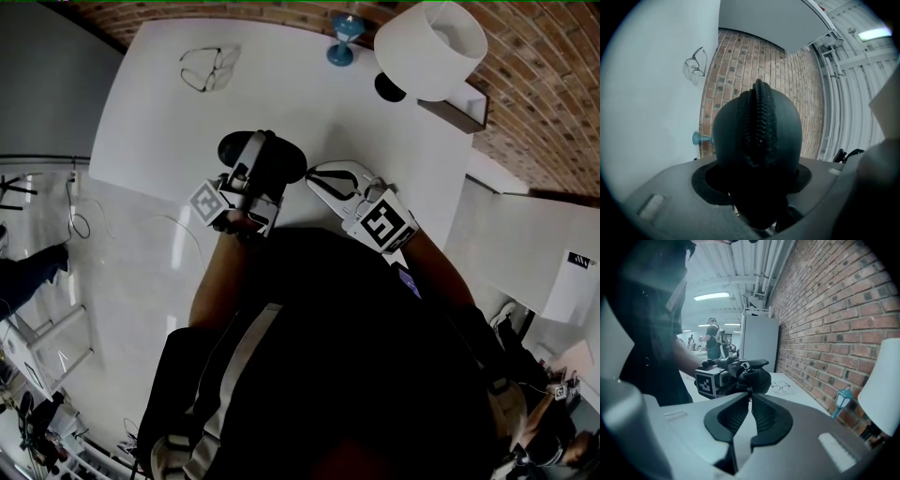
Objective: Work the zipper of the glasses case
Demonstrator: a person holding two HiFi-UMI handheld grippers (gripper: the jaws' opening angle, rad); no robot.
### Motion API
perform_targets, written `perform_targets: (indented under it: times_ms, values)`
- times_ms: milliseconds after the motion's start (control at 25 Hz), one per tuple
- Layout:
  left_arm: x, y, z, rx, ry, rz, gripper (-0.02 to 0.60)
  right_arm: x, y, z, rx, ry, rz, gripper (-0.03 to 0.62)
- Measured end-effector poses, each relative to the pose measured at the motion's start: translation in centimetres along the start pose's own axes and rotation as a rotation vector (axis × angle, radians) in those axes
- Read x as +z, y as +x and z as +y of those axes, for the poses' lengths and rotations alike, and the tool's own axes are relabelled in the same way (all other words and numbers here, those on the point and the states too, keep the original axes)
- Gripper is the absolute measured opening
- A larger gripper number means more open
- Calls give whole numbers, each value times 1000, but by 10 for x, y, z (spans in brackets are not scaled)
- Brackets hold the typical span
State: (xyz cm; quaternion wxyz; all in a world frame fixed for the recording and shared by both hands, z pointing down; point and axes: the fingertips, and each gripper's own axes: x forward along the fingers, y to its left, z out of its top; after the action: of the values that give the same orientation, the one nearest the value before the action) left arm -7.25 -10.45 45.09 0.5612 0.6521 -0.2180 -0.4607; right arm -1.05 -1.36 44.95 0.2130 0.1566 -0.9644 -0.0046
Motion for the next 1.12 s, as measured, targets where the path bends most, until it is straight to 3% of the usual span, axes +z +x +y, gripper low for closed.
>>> perform_targets:
  times_ms: [200, 520, 800, 960, 1120]
  values:
    - [2, -4, 7, 40, 34, 14, 245, -14, -2, 1, -60, -107, 97, 5]
    - [4, -5, 8, 48, 49, 16, 244, -12, -4, 1, -61, -126, 97, 3]
    - [-10, 1, 7, 112, 195, 195, 235, -24, -4, 6, -50, -172, 158, 3]
    - [-20, 2, 7, 133, 217, 281, 235, -32, -6, -2, -68, -157, 156, 4]
    - [-25, -1, 8, 130, 205, 311, 235, -27, -6, -4, -59, -159, 159, 5]
